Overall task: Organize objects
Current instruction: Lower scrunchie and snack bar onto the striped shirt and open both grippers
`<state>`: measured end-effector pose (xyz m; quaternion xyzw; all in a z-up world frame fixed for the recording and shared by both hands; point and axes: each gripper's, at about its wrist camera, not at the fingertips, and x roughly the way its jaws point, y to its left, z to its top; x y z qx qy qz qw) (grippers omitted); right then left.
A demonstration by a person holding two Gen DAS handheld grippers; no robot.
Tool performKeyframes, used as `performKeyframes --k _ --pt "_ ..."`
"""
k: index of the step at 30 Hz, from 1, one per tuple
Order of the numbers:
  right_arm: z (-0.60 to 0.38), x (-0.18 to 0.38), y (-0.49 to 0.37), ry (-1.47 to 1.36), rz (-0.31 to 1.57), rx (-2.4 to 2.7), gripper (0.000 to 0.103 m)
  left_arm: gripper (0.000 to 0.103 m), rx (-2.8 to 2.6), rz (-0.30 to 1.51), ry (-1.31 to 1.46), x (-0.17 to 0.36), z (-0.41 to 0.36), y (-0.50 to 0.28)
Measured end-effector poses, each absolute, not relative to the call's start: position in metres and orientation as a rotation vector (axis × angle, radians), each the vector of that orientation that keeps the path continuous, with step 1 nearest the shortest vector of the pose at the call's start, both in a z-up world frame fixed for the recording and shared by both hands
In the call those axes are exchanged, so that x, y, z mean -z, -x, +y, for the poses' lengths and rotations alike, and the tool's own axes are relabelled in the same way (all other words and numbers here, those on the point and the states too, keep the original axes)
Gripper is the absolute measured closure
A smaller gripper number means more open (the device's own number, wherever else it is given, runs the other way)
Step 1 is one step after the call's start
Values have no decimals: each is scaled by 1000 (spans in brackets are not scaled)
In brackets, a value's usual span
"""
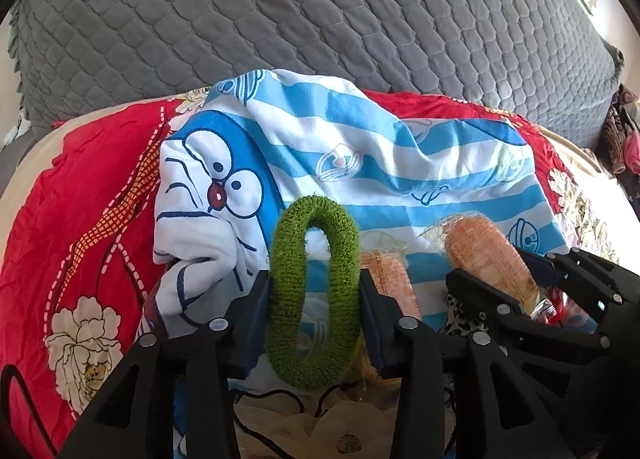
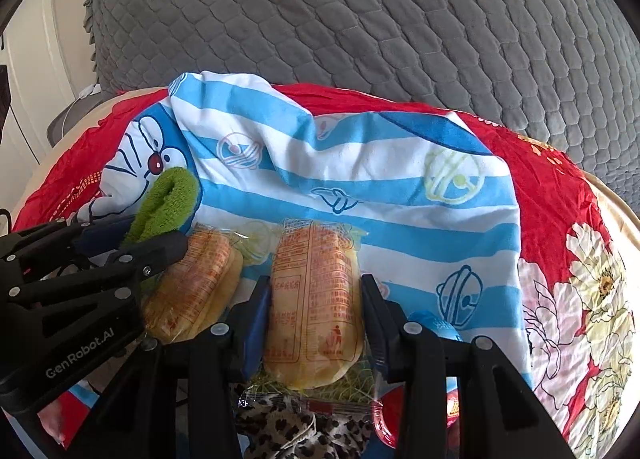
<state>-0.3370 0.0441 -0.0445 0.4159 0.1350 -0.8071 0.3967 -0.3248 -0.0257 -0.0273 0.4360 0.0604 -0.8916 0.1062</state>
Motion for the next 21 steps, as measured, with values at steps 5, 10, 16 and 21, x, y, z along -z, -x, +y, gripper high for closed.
performKeyframes --k 5,10,16,21 --pt "46 44 338 -1055 340 2049 60 51 2629 192 -1290 31 -26 322" --pt "47 43 337 -1052 349 2046 59 46 2629 197 -1292 36 -26 318" --pt "52 42 336 -1058 347 2046 56 41 2628 182 -1299 34 -25 314" --pt "57 39 337 -1062 335 2049 53 35 2623 178 -1300 32 -25 312"
